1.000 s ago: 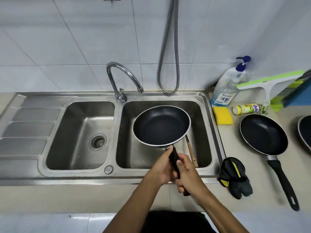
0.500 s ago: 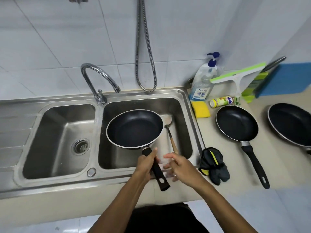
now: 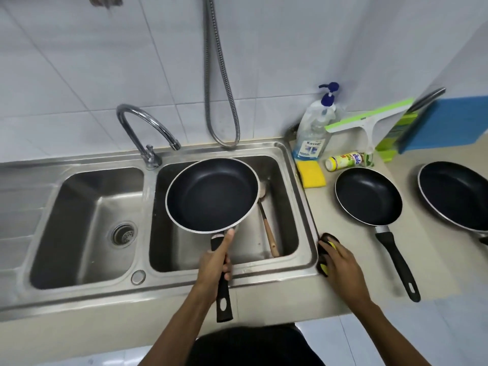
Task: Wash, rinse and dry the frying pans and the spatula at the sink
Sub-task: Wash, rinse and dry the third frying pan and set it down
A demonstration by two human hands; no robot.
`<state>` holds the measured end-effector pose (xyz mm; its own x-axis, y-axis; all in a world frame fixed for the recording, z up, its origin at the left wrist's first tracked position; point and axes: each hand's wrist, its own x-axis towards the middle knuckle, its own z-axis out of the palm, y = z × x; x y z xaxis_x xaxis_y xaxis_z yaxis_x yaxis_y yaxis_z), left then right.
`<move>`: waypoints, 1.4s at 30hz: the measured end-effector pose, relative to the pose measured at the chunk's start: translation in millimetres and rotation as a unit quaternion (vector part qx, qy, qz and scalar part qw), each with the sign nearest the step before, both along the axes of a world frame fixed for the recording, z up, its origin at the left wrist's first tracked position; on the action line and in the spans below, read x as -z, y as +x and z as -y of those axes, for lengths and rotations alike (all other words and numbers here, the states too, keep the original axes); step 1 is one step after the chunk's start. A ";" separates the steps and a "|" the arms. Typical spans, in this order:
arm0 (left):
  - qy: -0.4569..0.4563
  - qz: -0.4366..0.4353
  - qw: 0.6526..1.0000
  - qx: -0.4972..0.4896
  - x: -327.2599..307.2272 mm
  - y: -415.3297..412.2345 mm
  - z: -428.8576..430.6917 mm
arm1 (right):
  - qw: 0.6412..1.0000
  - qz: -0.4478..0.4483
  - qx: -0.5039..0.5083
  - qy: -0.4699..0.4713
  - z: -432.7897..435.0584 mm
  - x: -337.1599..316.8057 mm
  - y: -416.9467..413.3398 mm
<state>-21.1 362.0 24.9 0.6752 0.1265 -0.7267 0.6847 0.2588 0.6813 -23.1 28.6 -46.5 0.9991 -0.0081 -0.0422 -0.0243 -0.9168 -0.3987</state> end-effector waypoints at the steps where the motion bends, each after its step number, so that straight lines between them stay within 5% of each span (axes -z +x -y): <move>1: 0.025 0.003 1.000 0.011 0.0 -0.7 -2.0 | 0.999 0.011 0.027 0.041 -3.4 -11.2 4.5; 4: 0.077 0.018 0.996 0.029 2.4 0.1 -12.1 | 0.988 0.094 0.026 0.122 -31.8 -55.8 39.1; 8: 0.086 0.036 0.993 0.067 -3.4 -7.6 -21.7 | 0.968 0.129 -0.104 0.186 -108.2 -118.5 101.2; 11: 0.098 0.033 0.990 0.095 -12.9 -12.2 -23.2 | 0.960 0.034 -0.231 0.153 -168.8 -127.6 128.7; 14: 0.115 0.024 0.986 0.120 -23.0 -19.5 -24.7 | 0.908 -0.126 -0.394 0.067 -224.6 -110.0 124.4; 16: 0.125 0.034 0.982 0.134 -31.1 -26.5 -28.3 | 0.886 -0.121 -0.447 0.039 -252.5 -100.9 127.6; 21: 0.152 0.061 0.978 0.126 -41.6 -35.2 -36.9 | 0.923 0.030 -0.380 -0.049 -278.2 -99.1 196.8; 24: 0.124 0.067 0.984 0.112 -39.7 -34.6 -46.4 | 0.950 0.038 -0.289 -0.111 -239.0 -100.7 225.9; 27: 0.097 0.074 0.986 0.113 -36.1 -30.4 -55.9 | 0.940 0.000 -0.310 -0.141 -190.1 -98.9 193.4; 33: 0.159 0.080 0.956 0.232 -37.5 -28.9 -47.4 | 0.903 -0.072 -0.414 0.092 -234.2 -98.6 92.4; 38: 0.130 0.081 0.955 0.256 -46.8 -30.7 -24.0 | 0.980 0.058 -0.181 -0.061 -246.1 -89.4 174.6; 42: 0.075 0.092 0.963 0.243 -51.7 -32.3 -21.3 | 0.988 0.083 -0.026 -0.126 -185.2 -101.1 211.3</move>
<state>-53.4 383.3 76.6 0.7966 -0.1430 -0.5873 0.5645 -0.1715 0.8074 188.2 213.8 54.6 0.9913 0.0535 0.1200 0.0717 -0.9856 -0.1530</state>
